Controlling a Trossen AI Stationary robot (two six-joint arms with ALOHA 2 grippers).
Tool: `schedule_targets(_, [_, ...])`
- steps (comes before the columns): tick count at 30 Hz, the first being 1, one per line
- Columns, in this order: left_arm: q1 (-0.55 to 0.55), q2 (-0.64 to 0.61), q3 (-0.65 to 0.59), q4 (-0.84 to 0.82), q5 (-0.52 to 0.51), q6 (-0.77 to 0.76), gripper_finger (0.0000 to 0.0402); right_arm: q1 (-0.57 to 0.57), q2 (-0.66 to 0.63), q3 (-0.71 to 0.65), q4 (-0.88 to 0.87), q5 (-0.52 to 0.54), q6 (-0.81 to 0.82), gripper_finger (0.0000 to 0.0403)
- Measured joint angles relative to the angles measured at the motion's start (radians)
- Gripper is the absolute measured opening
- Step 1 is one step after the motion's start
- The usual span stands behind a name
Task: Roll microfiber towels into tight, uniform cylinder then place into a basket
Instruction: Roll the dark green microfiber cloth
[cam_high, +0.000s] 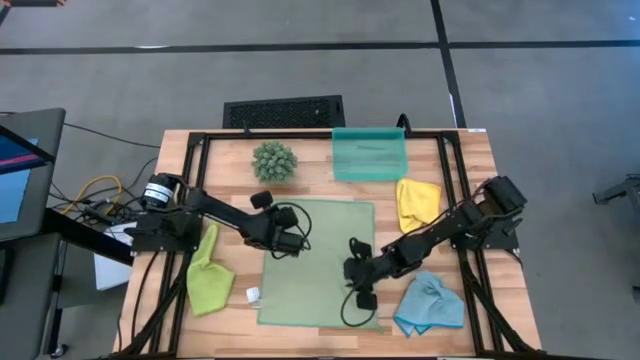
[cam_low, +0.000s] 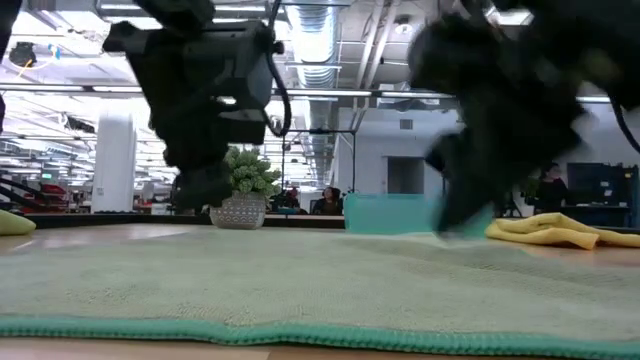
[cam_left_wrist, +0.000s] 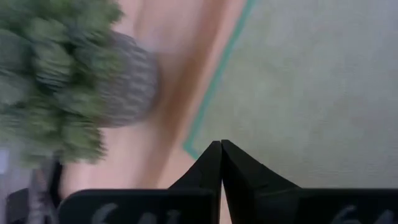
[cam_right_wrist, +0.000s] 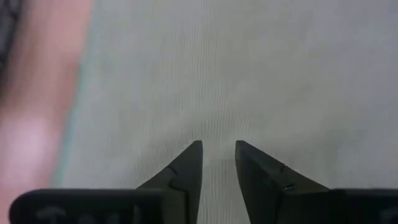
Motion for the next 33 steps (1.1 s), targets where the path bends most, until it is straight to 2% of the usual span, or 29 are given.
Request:
schedule_targets(5, [-0.031, 0.0, 0.022, -0.026, -0.013, -0.005, 0.0, 0.012, -0.05, -0.004, -0.128, 0.077, 0.019, 0.0118])
schedule_targets(8, [-0.078, 0.0, 0.022, -0.062, 0.001, -0.064, 0.0, 0.028, -0.053, -0.002, -0.207, 0.127, 0.029, 0.0118])
schedule_targets(12, [-0.181, -0.001, 0.022, -0.125, 0.007, -0.18, 0.0, 0.041, -0.01, -0.008, -0.247, 0.149, 0.013, 0.0118])
schedule_targets(16, [-0.304, -0.001, 0.023, -0.125, 0.031, -0.214, 0.0, 0.055, 0.027, -0.007, -0.235, 0.149, -0.036, 0.0118])
schedule_targets(22, [-0.473, -0.001, 0.044, -0.117, 0.067, -0.269, 0.0, 0.065, -0.006, -0.009, -0.263, 0.142, -0.042, 0.0118])
schedule_targets(27, [-0.564, -0.001, 0.062, 0.011, 0.119, -0.271, 0.0, 0.115, -0.053, -0.008, -0.232, 0.141, -0.042, 0.0118])
schedule_targets(33, [-0.592, 0.001, 0.062, 0.312, 0.284, -0.16, 0.0, 0.2, -0.025, -0.007, -0.107, 0.116, -0.042, 0.0118])
